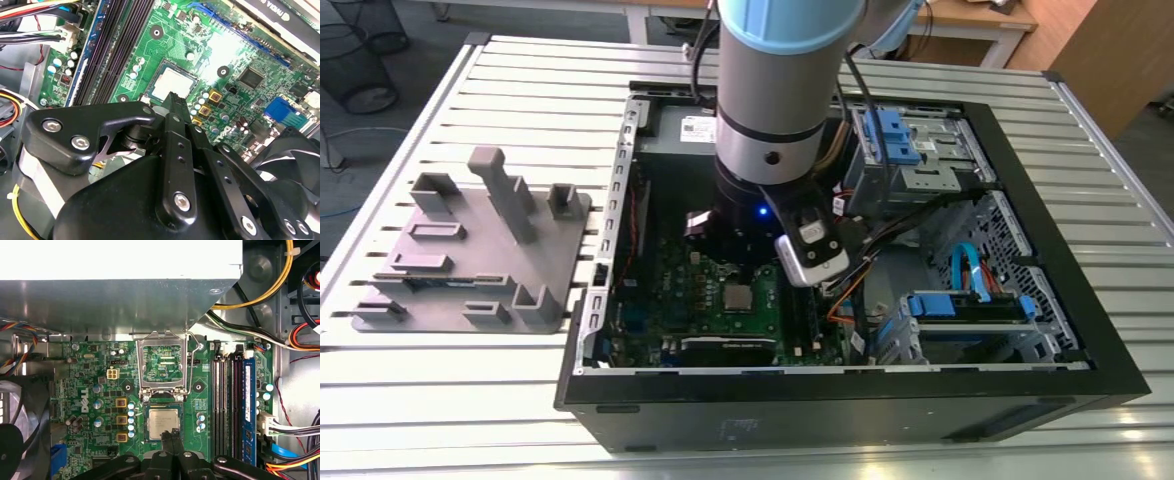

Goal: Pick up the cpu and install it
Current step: 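Close the cpu cover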

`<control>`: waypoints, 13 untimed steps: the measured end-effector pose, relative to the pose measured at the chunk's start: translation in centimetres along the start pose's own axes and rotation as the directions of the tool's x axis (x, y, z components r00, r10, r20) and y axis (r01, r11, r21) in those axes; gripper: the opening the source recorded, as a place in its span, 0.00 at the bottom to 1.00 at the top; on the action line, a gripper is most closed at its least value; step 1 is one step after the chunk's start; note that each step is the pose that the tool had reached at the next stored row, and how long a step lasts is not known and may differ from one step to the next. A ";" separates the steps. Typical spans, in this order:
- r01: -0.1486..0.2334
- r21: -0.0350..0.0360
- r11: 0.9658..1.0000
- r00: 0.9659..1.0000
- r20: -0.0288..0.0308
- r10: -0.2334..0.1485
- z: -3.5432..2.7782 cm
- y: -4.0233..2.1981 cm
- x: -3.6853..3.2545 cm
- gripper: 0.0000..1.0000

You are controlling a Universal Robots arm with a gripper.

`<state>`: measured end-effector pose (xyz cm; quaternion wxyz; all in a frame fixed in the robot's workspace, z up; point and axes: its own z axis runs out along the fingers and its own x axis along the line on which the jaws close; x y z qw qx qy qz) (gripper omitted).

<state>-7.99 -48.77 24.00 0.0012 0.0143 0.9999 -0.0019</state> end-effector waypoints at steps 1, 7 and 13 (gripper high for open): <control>0.000 0.000 1.000 1.000 0.000 0.000 0.00 0.00 -0.04 0.11; 0.000 0.000 1.000 1.000 0.000 0.000 0.01 0.01 -0.33 0.11; 0.000 0.000 1.000 1.000 0.000 0.000 0.00 0.02 -0.54 0.11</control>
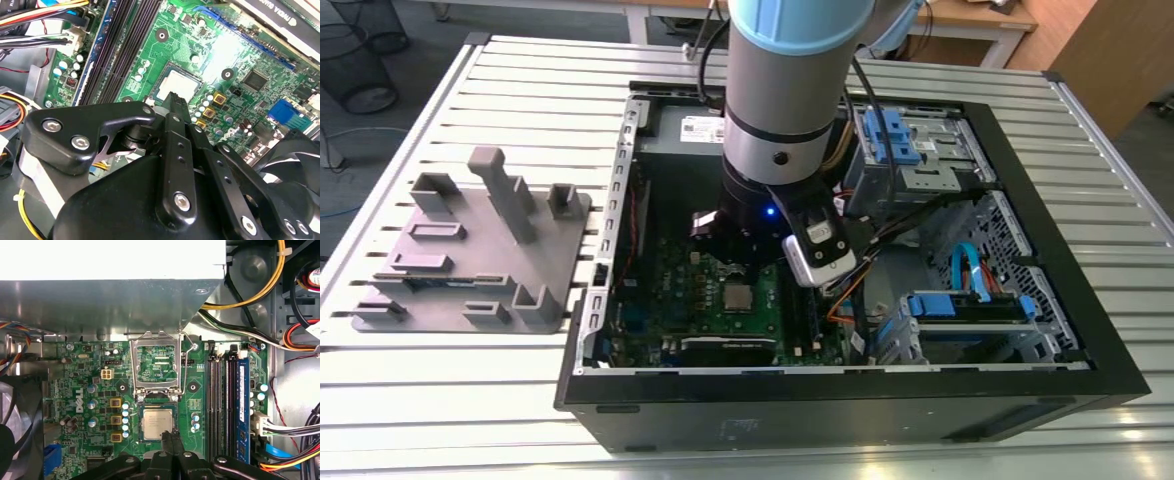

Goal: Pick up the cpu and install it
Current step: 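Close the cpu cover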

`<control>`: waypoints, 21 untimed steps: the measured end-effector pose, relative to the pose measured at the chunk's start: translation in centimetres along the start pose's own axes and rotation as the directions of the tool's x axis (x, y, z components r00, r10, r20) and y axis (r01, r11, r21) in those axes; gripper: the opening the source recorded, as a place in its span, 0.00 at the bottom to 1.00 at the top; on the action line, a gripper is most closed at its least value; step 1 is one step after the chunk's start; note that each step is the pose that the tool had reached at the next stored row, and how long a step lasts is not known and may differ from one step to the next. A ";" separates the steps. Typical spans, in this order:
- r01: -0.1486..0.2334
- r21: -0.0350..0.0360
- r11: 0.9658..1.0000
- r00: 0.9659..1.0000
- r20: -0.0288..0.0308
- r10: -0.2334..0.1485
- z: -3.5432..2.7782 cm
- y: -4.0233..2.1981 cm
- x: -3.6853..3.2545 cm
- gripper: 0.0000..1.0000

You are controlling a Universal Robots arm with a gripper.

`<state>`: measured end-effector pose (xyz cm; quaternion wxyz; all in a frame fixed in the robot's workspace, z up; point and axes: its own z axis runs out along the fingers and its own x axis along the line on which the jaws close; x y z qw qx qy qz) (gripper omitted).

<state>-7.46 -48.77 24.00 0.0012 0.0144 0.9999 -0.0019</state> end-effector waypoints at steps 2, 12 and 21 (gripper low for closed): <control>0.000 0.000 1.000 1.000 0.000 0.000 0.00 0.00 -0.01 0.11; 0.000 0.000 1.000 1.000 0.000 0.000 -0.50 0.00 -0.02 0.11; 0.000 0.000 1.000 1.000 0.000 0.000 -0.90 0.00 -0.02 0.11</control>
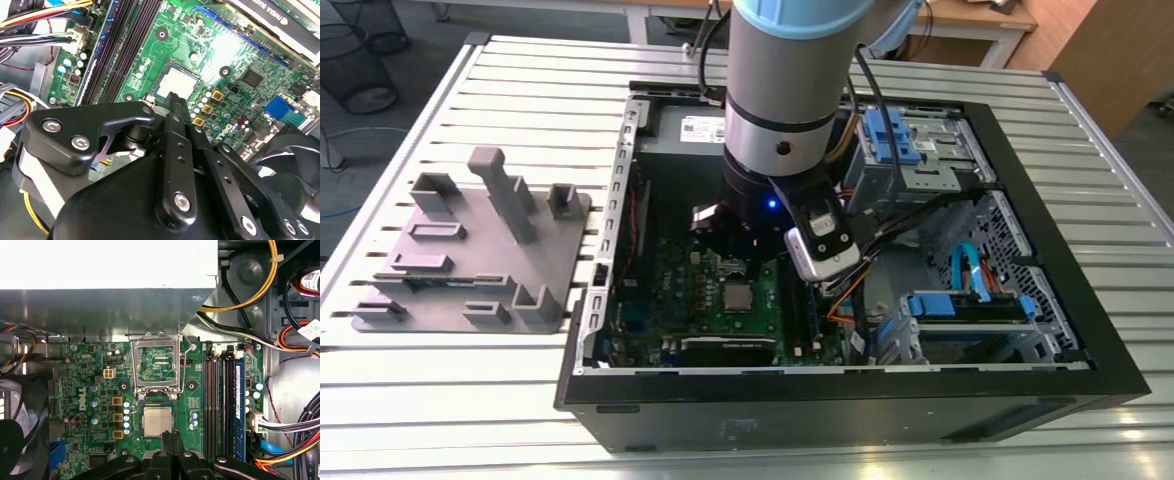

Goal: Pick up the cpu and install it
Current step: 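Close the cpu cover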

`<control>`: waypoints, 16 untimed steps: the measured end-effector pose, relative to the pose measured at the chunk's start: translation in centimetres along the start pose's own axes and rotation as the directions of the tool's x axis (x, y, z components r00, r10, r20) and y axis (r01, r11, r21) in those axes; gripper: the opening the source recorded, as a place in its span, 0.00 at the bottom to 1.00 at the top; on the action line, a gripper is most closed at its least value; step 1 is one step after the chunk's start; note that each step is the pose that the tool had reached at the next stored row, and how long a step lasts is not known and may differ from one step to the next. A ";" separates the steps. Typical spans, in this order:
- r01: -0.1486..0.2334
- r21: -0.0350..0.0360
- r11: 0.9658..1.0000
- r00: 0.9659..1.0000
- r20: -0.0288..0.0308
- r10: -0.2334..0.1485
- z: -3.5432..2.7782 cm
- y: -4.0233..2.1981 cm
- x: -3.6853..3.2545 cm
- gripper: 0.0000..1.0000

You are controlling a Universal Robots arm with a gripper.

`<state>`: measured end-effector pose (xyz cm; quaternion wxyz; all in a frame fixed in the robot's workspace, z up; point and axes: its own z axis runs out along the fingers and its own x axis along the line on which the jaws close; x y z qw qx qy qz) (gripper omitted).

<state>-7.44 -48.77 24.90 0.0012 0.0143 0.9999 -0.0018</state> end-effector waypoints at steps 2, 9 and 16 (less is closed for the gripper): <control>0.000 0.000 1.000 1.000 0.000 0.000 0.00 0.00 0.00 0.11; 0.000 0.000 1.000 1.000 0.000 0.000 -0.02 0.00 -0.01 0.11; 0.000 0.000 1.000 1.000 0.000 0.000 0.02 0.10 -0.88 0.11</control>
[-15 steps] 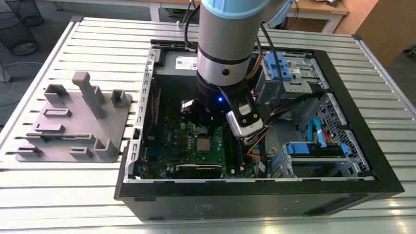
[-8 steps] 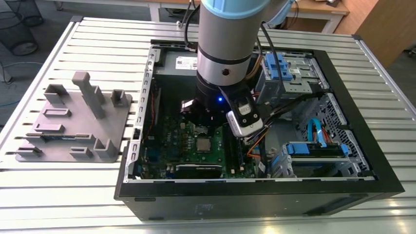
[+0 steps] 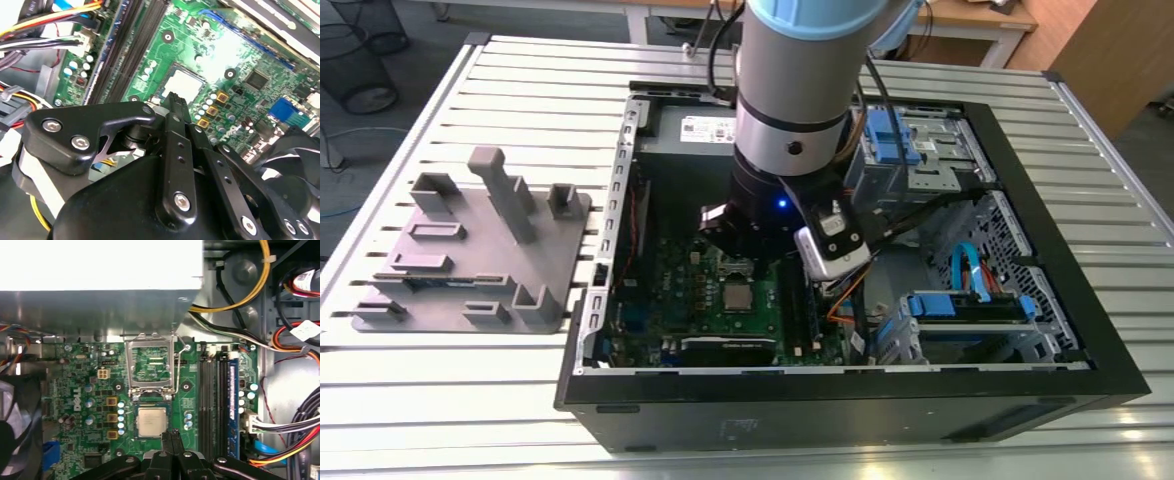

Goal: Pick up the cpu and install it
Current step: 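Close the cpu cover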

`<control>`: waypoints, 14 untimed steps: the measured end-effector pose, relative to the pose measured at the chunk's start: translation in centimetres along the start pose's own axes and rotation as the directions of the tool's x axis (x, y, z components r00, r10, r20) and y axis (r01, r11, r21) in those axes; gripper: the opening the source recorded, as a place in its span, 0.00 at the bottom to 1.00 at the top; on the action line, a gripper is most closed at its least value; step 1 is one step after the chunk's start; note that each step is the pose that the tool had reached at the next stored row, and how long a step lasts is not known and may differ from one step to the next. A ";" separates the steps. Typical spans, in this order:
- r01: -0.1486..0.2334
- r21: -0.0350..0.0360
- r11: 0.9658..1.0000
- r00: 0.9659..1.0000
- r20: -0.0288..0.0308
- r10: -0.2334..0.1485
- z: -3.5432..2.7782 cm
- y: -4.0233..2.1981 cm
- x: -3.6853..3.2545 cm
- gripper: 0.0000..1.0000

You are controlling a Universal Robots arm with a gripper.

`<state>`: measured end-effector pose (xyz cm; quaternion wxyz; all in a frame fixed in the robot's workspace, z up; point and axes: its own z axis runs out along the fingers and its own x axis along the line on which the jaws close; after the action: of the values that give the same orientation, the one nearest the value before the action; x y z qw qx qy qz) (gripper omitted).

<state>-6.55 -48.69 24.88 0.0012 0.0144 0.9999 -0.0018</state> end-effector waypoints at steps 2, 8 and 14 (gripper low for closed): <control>0.000 0.000 1.000 1.000 0.000 0.000 0.02 0.07 -0.41 0.11; 0.001 0.000 1.000 1.000 0.000 -0.001 0.04 0.35 -1.62 0.11; 0.003 0.000 1.000 1.000 0.000 -0.003 0.12 0.91 -2.62 0.11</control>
<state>-3.91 -47.85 24.77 0.0012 0.0129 0.9999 -0.0018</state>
